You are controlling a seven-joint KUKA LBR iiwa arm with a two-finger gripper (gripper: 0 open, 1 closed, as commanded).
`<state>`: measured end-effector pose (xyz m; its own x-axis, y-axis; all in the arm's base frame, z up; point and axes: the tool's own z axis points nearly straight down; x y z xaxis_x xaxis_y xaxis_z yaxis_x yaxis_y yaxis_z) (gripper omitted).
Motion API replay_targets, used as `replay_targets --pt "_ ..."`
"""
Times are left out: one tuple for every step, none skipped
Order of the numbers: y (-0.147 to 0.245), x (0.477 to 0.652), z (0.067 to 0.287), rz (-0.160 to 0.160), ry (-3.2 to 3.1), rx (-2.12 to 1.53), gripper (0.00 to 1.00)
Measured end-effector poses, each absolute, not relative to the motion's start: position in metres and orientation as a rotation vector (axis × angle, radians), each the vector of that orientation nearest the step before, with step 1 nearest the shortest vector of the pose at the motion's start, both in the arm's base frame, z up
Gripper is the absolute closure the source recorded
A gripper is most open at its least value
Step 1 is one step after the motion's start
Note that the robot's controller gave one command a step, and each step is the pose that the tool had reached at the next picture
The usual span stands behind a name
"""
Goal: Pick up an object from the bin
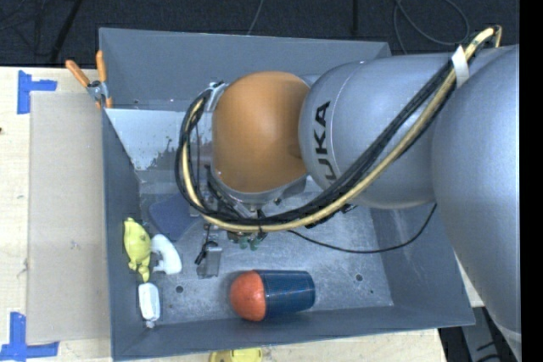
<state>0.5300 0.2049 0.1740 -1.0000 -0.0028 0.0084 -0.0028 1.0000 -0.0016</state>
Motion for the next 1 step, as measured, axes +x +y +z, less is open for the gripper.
replay_targets --pt "0.204 0.5317 0.1785 0.0 -3.14 -0.002 0.0"
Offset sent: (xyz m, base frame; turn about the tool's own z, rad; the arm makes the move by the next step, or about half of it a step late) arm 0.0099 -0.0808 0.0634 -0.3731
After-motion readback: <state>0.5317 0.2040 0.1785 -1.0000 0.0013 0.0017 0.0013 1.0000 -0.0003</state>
